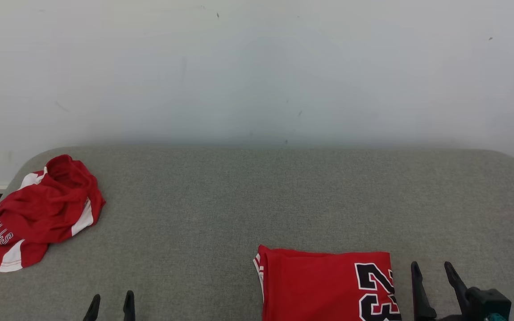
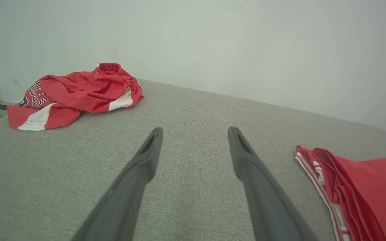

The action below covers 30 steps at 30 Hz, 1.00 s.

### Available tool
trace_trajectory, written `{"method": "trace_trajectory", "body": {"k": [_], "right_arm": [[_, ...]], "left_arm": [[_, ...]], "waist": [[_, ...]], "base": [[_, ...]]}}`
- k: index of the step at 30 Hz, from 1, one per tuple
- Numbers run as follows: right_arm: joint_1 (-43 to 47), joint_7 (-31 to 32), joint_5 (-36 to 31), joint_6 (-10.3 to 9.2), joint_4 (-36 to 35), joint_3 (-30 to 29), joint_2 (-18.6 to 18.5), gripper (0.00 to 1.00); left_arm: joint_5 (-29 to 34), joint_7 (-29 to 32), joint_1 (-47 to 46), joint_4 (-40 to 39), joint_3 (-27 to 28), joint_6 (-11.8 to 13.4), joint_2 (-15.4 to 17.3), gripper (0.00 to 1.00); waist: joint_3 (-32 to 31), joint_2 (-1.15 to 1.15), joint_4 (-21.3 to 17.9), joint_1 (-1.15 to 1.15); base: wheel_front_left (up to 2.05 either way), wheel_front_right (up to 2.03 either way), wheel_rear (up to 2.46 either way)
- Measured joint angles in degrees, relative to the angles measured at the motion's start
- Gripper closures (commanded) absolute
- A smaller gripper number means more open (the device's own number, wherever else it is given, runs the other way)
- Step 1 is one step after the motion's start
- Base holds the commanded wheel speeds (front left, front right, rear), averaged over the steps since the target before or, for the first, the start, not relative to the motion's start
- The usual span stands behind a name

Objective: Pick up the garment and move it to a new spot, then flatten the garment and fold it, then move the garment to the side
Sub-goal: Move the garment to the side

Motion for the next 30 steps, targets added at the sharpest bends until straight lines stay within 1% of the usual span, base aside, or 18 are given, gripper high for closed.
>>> {"method": "trace_trajectory", "body": {"k": [2,4,7,8,9,13,15,20,25,30], "right_arm": [[-0.43,1.93,-0.46,0.00,-0.47,0.11,0.00,0.00],[-1.20,6.36,-0.09,0.00,-1.16,-0.23,0.01,0.00],[-2.14,17.26,1.70,0.00,-2.10,-2.02,0.03,0.00],[-2.53,25.24,2.45,0.00,-3.11,-3.76,-0.01,0.00],[-2.72,29.13,2.25,0.00,-3.53,-4.09,-0.07,0.00],[-3.36,39.13,2.24,0.00,-4.86,-4.78,-0.03,0.00],[-3.34,41.41,3.10,0.00,-4.81,-4.94,0.02,0.00],[-2.95,44.28,3.76,0.00,-3.97,-4.30,0.03,0.00],[-3.25,44.54,4.54,0.00,-1.30,-3.83,0.01,0.00],[-5.07,43.91,2.97,0.00,3.37,-4.17,-0.02,0.00]], "left_arm": [[0.00,0.00,0.00,-0.32,-0.16,0.00,0.19,0.00],[-0.02,0.00,0.01,-0.77,-0.58,0.00,0.42,0.00],[-0.10,0.00,0.04,-1.57,-1.00,0.00,0.89,0.00],[-0.18,0.00,0.10,-2.09,-1.16,0.00,1.13,0.00],[-0.18,0.00,0.16,-2.23,-1.15,0.00,1.16,0.00],[-0.18,0.00,0.27,-2.32,-1.37,0.00,1.01,0.00],[-0.18,0.00,0.27,-2.23,-1.77,0.00,0.86,0.00],[-0.20,0.00,0.25,-1.80,-2.21,0.00,1.02,0.00],[-0.41,0.00,0.24,-1.66,-2.64,0.00,1.37,0.00],[-0.51,0.00,0.08,-1.59,-3.15,-0.01,1.60,0.00]], "waist": [[0.22,0.00,0.07,0.00],[0.53,0.00,0.15,0.00],[1.08,0.00,0.29,0.00],[1.51,0.00,0.45,0.00],[1.73,0.00,0.56,0.00],[2.52,0.00,1.30,0.00],[2.83,0.00,1.81,0.00],[3.43,0.00,3.33,0.00],[4.05,0.00,4.72,0.00],[4.80,0.00,5.98,0.00]], "base": [[0.00,0.00,0.00],[0.00,0.00,0.00],[0.00,0.00,0.00],[0.00,0.00,0.00],[0.00,0.00,0.00],[0.00,0.00,0.00],[0.00,0.00,0.00],[0.00,0.00,0.00],[0.00,0.00,0.00],[0.00,0.00,0.00]]}}
